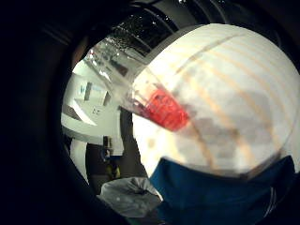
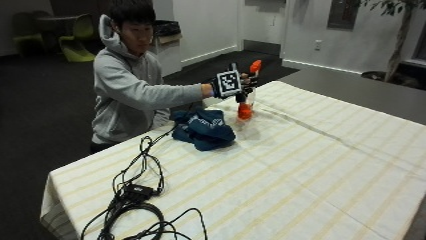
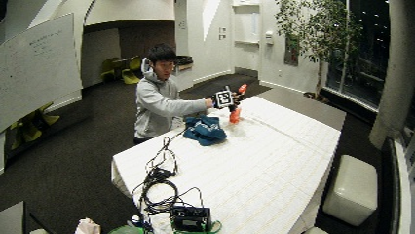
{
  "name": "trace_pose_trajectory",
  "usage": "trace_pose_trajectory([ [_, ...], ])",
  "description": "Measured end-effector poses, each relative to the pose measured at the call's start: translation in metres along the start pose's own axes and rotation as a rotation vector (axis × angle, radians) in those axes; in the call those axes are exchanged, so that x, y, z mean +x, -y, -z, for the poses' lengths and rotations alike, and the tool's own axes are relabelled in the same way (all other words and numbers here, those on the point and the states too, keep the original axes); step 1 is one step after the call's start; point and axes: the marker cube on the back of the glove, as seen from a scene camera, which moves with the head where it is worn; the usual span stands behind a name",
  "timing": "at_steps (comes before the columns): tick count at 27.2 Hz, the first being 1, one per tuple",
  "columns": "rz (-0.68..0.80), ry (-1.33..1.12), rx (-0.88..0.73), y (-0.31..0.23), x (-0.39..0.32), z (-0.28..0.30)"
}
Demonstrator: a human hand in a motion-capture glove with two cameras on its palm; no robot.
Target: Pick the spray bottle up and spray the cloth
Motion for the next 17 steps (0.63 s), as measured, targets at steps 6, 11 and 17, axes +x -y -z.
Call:
trace_pose_trajectory([
  [6,-0.014,0.162,-0.061,-0.029,-0.015,0.014],
  [11,-0.023,0.065,0.064,-0.021,0.001,0.025],
  [17,-0.038,0.053,0.172,-0.011,0.003,0.029],
])
